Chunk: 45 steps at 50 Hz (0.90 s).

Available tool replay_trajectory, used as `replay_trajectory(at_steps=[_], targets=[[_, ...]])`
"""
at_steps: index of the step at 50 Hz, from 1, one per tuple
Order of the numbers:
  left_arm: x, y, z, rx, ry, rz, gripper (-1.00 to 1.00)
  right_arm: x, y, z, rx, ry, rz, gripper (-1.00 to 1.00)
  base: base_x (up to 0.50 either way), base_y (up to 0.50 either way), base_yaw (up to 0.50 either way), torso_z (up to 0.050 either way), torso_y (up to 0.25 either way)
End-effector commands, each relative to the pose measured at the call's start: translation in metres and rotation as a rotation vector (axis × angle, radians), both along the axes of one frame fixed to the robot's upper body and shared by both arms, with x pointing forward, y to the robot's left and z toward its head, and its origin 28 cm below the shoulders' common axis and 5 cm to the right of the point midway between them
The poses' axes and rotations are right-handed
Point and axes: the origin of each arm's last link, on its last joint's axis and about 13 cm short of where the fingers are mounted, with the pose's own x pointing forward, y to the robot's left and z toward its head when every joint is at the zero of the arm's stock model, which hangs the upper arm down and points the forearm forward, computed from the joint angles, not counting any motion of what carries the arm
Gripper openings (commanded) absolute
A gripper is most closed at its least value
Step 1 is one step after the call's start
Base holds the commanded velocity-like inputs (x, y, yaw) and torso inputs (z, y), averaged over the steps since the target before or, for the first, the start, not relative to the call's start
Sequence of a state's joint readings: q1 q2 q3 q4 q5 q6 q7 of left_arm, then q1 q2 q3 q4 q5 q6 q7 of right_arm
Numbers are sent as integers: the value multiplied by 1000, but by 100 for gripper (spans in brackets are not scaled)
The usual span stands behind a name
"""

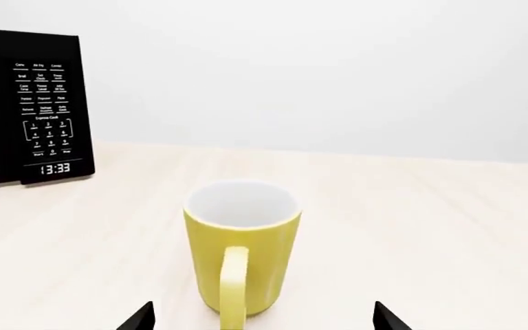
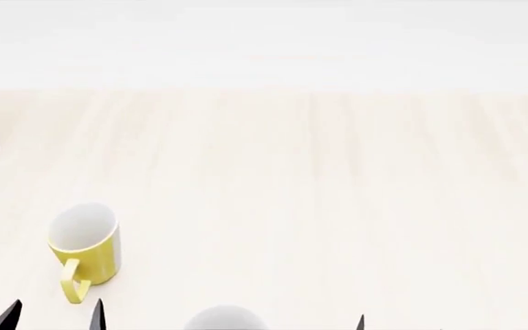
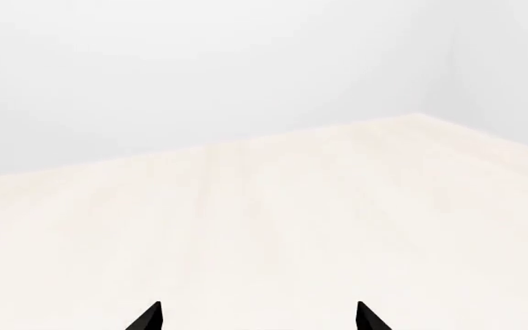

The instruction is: Put the yellow and white mug to the front of the white mug.

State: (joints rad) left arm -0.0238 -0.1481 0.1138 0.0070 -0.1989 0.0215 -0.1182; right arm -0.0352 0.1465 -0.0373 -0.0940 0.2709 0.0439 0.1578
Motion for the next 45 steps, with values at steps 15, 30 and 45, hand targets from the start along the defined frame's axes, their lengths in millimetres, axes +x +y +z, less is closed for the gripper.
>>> replay_trajectory(at_steps=[15, 30, 45], targets=[[2, 1, -2, 4, 9, 14, 100, 0, 1, -1, 0, 25, -3, 100, 0, 0, 0, 0, 0], [72, 12, -7, 72, 131, 120, 100, 0, 0, -2, 5, 28, -11, 100, 0, 0, 0, 0, 0], [65, 15, -17, 87, 188, 123, 100, 1, 1, -3, 6, 34, -1, 100, 0, 0, 0, 0, 0]])
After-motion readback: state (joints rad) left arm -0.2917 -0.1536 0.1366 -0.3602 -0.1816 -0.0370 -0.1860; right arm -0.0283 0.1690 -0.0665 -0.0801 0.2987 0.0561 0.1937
